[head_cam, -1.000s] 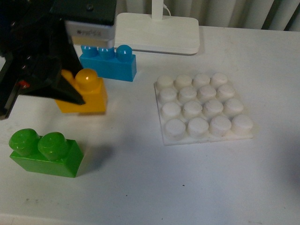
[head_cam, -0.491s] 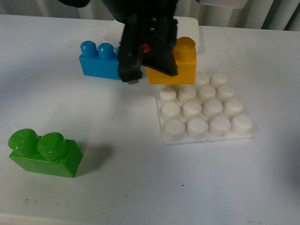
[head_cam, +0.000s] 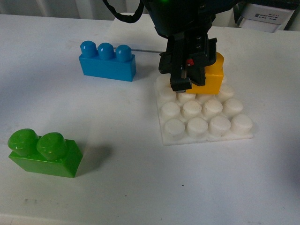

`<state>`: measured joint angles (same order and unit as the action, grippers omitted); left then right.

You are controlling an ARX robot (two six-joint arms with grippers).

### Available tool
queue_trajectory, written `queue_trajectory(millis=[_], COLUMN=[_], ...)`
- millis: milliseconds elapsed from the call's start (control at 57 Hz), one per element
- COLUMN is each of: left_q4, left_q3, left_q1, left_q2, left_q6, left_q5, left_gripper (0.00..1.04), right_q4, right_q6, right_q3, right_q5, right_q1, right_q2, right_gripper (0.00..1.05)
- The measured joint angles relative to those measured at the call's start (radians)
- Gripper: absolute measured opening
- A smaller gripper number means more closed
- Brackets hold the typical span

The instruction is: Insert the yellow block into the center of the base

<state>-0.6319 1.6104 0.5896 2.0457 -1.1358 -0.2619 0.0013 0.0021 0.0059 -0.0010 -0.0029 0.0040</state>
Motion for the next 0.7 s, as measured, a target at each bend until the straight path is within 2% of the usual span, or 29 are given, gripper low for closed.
queue_trajectory(millis=[281, 702], left_q4=[-0.048, -0.028], left_q3=[0.023, 0.023], left_q1=[0.010, 0.018], left_q2=[0.019, 0.032], left_q6=[0.013, 0.060], left_q5=[0.020, 0.060], left_gripper=[0.32, 0.31], right_q4=[0.000, 0.000], right_q6=[0.000, 0.000], right_q3=[0.000, 0.000], right_q5=[0.000, 0.000], right_q1=[0.000, 0.000], right_q2=[0.000, 0.000], right_gripper=[0.96, 0.96])
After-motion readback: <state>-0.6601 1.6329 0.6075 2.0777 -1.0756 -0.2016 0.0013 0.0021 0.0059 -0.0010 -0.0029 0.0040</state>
